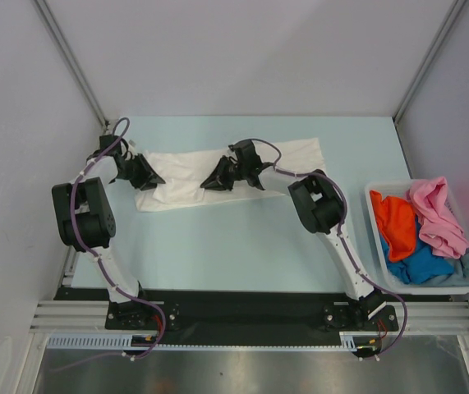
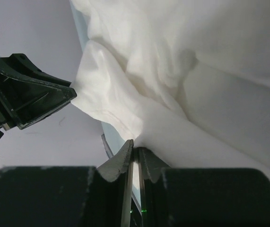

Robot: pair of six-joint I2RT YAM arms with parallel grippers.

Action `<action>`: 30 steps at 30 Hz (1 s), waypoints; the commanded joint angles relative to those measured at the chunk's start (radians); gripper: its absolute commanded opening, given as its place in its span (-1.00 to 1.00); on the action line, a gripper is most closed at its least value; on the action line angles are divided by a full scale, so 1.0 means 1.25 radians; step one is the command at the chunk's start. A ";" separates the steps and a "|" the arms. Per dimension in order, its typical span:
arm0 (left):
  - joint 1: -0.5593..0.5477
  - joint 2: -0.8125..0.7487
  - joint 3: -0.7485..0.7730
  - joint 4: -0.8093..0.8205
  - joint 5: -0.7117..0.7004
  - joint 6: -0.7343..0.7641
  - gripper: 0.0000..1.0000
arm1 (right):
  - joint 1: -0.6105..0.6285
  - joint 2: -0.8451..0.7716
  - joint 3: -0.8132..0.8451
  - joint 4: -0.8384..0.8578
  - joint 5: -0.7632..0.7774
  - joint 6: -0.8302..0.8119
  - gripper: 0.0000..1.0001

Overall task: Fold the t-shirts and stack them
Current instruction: Fold the tshirt

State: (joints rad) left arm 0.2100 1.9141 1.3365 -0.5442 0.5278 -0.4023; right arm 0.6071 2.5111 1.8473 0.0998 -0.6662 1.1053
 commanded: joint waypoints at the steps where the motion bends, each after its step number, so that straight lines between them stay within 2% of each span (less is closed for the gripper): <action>1: 0.003 -0.016 0.051 0.027 0.022 -0.017 -0.42 | -0.017 0.022 0.078 0.000 0.008 -0.012 -0.75; 5: 0.004 0.004 0.074 0.040 0.028 -0.038 -0.43 | -0.029 0.059 0.151 -0.048 0.004 -0.034 -0.80; 13: 0.003 0.049 0.117 0.045 0.023 -0.051 -0.46 | -0.054 0.097 0.203 -0.063 -0.006 -0.030 -0.79; 16: 0.003 0.047 0.113 0.041 0.016 -0.043 -0.44 | -0.054 0.103 0.218 -0.066 -0.013 -0.036 -0.66; 19: 0.003 0.033 0.108 0.025 -0.021 -0.015 -0.17 | -0.060 0.109 0.234 -0.076 -0.017 -0.057 -0.51; 21: 0.003 0.032 0.110 0.011 -0.039 -0.003 -0.08 | -0.070 0.108 0.247 -0.124 -0.017 -0.072 -0.42; 27: 0.001 0.036 0.082 0.019 -0.017 -0.003 -0.07 | -0.121 0.047 0.268 -0.283 0.022 -0.218 -0.25; 30: 0.003 0.049 0.077 0.029 0.000 -0.008 0.01 | -0.158 0.016 0.276 -0.354 0.038 -0.274 -0.16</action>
State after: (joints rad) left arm 0.2100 1.9770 1.4384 -0.5262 0.5018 -0.4328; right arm 0.4713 2.6339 2.1426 -0.1978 -0.6647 0.8917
